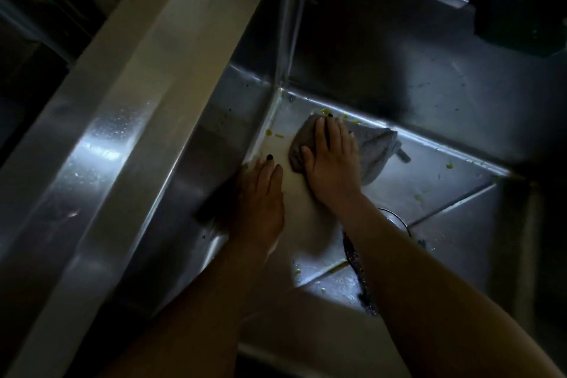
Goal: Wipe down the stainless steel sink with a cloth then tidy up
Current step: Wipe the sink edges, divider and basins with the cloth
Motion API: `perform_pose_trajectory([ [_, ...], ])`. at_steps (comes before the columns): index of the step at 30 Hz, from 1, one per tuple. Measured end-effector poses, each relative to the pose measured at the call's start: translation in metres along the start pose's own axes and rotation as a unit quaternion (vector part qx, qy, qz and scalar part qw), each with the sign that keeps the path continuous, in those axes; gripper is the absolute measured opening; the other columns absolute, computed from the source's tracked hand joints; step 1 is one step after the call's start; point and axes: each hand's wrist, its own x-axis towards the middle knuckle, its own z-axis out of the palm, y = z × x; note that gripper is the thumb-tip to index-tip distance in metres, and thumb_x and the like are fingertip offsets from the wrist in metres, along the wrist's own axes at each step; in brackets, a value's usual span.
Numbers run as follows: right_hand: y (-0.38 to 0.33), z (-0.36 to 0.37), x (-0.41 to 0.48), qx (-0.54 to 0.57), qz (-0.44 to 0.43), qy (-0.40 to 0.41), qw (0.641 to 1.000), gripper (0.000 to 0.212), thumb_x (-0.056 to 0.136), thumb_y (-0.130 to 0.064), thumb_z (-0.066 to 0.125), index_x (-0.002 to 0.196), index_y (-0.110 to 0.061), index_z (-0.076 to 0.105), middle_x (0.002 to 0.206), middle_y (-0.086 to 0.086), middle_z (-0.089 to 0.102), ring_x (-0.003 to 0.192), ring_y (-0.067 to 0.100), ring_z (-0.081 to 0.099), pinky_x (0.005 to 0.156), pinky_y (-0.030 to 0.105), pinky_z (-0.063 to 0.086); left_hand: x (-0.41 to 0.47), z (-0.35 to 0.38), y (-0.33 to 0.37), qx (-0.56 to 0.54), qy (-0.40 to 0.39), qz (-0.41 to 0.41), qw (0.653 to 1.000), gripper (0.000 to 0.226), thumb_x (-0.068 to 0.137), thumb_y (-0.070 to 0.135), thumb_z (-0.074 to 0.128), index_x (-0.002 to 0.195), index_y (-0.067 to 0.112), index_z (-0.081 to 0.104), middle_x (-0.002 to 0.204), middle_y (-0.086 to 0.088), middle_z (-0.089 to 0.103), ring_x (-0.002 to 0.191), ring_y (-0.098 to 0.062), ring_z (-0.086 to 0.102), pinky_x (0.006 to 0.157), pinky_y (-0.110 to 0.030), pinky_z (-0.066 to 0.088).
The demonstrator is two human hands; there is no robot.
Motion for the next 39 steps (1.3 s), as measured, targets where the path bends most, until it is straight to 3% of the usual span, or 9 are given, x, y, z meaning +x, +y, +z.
perform_pose_trajectory([
  [7,0.012,-0.002,-0.018,0.003,0.083,-0.011,0.996,0.060,0.099,-0.038,0.031,0.148,-0.008,0.013,0.156,0.016,0.013,0.143,0.031,0.011,0.116,0.041,0.007,0.002,-0.001,0.008,-0.001,0.039,-0.005,0.999,0.046,0.080,0.019,0.036,0.109,-0.003,0.063,0.118,-0.022,0.061,0.111,-0.036,0.059,0.099,-0.041,0.024],
  [11,0.001,0.003,-0.040,0.008,0.093,0.004,0.996,0.069,0.091,-0.045,0.016,0.146,-0.002,0.020,0.152,0.020,0.023,0.140,0.035,0.020,0.114,0.046,0.016,0.000,0.000,0.016,-0.010,0.057,-0.023,0.998,0.048,0.085,0.028,0.037,0.109,-0.004,0.063,0.120,-0.024,0.059,0.111,-0.037,0.058,0.101,-0.041,0.027],
  [14,-0.012,0.007,-0.045,-0.002,0.081,-0.021,0.996,0.074,0.088,-0.047,0.005,0.147,-0.003,0.012,0.154,0.020,0.015,0.143,0.034,0.011,0.116,0.044,0.007,0.000,0.009,0.017,0.008,0.044,-0.037,0.998,0.052,0.087,0.035,0.036,0.113,-0.002,0.062,0.125,-0.023,0.057,0.113,-0.037,0.056,0.099,-0.043,0.040],
  [16,-0.017,0.009,-0.040,0.000,0.073,-0.016,0.997,0.077,0.086,-0.047,0.001,0.147,-0.003,0.011,0.154,0.020,0.014,0.144,0.033,0.008,0.116,0.044,0.004,0.001,0.014,0.016,0.013,0.002,-0.038,0.999,0.056,0.090,0.038,0.029,0.125,0.002,0.054,0.136,-0.022,0.048,0.125,-0.036,0.047,0.105,-0.045,0.032],
  [18,-0.019,0.010,-0.030,0.007,0.062,-0.007,0.998,0.076,0.086,-0.048,0.002,0.147,-0.003,0.012,0.155,0.019,0.014,0.144,0.033,0.008,0.116,0.044,0.003,0.001,0.018,0.014,0.015,0.002,-0.030,0.999,0.054,0.091,0.035,0.025,0.132,0.005,0.045,0.140,-0.023,0.042,0.129,-0.037,0.040,0.108,-0.049,0.031],
  [22,-0.012,0.005,-0.004,0.017,0.031,-0.015,0.999,0.065,0.097,-0.045,0.018,0.148,-0.006,0.009,0.156,0.015,0.008,0.145,0.029,0.002,0.116,0.041,-0.003,0.001,0.011,0.014,0.007,0.010,-0.027,1.000,0.052,0.081,0.024,0.035,0.118,-0.006,0.055,0.125,-0.027,0.055,0.113,-0.040,0.056,0.095,-0.047,0.044],
  [29,0.010,-0.003,0.002,0.023,0.012,-0.011,1.000,0.061,0.100,-0.040,0.028,0.149,-0.010,0.009,0.157,0.011,0.006,0.145,0.025,0.002,0.116,0.038,-0.001,0.000,-0.003,0.013,0.007,0.014,-0.008,1.000,0.055,0.076,0.024,0.034,0.114,-0.007,0.059,0.124,-0.027,0.056,0.113,-0.040,0.056,0.091,-0.049,0.046],
  [34,0.012,-0.004,-0.024,0.035,0.078,-0.001,0.996,0.063,0.098,-0.039,0.033,0.149,-0.009,0.011,0.157,0.012,0.011,0.145,0.027,0.007,0.116,0.041,0.006,0.000,-0.005,0.012,0.020,0.024,0.012,0.999,0.057,0.073,0.025,0.035,0.112,-0.008,0.060,0.120,-0.027,0.058,0.111,-0.042,0.057,0.096,-0.044,0.025],
  [39,-0.005,0.000,-0.038,0.053,0.071,-0.023,0.996,0.066,0.098,-0.039,0.033,0.149,-0.007,0.007,0.157,0.014,0.006,0.145,0.029,0.001,0.116,0.041,0.001,0.000,-0.004,0.012,0.015,0.004,0.012,1.000,0.060,0.068,0.023,0.034,0.112,-0.008,0.060,0.121,-0.028,0.058,0.111,-0.042,0.056,0.096,-0.044,0.043],
])
